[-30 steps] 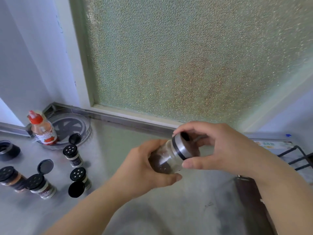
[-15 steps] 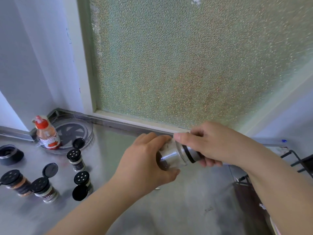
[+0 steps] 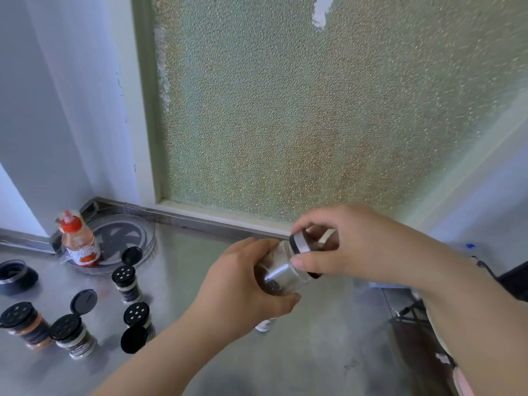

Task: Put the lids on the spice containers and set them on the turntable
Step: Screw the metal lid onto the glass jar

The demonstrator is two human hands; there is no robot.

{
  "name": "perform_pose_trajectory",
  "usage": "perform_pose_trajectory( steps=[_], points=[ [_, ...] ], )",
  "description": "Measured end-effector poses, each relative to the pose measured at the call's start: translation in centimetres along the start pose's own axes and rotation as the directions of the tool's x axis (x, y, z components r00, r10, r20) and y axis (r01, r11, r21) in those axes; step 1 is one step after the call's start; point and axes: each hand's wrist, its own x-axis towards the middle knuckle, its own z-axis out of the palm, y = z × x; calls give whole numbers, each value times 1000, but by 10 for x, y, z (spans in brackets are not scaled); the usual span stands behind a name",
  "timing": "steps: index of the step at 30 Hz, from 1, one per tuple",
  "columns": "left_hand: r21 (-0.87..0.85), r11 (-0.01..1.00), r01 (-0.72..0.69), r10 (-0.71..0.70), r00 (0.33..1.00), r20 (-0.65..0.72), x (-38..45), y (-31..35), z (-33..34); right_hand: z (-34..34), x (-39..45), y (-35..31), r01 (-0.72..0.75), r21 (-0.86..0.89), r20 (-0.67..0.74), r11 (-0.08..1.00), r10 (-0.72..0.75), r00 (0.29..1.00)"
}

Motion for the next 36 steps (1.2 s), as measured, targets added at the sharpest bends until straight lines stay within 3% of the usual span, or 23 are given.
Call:
perform_pose_trajectory(
  steps=[4, 7, 10, 12, 17, 20, 23, 26, 28, 30, 33, 36],
  points=[
    [241, 966, -96, 125, 987, -105, 1, -7, 2, 18, 8, 2, -151, 42, 42, 988, 149, 988],
    [127, 990, -68, 74, 996, -48, 0, -4, -4, 14, 10, 5, -216, 162, 116, 963, 199, 973],
    [-104, 994, 45, -43, 999, 26, -2, 0, -12, -6, 3, 10, -46, 200, 196, 979, 6, 981],
    [-168, 982, 83, -78, 996, 34, -2, 0, -15, -12, -1, 8, 55, 212, 207, 976, -100, 973],
    [-61, 998, 29, -30, 999, -11, 1, -2, -11, 8, 12, -4, 20, -49, -37, 999, -22, 999],
    [-106, 993, 59, -57, 998, 21, 2, -4, -12, 5, 12, -3, -45, -12, 83, 999, 46, 995],
    [-176, 979, 103, -98, 994, 39, 4, -5, -14, -10, 6, 1, 68, 141, 234, 988, -100, 967],
    [-153, 985, 84, -79, 996, 38, 6, -3, -12, -3, 8, 1, 146, 47, 50, 988, -148, 988],
    [-146, 986, 87, -81, 996, 44, 7, -1, -10, 5, 12, -2, 94, 7, -22, 996, -94, 995],
    [-181, 978, 106, -96, 993, 62, 9, -1, -10, 4, 10, 1, 32, 64, 65, 997, -36, 997],
    [-207, 972, 110, -98, 993, 66, 14, -4, -14, -13, 6, 4, 90, 77, 229, 993, -106, 968],
    [-203, 973, 108, -99, 993, 57, 16, -4, -13, -6, 12, 3, 147, 4, 75, 989, -147, 986]
  ],
)
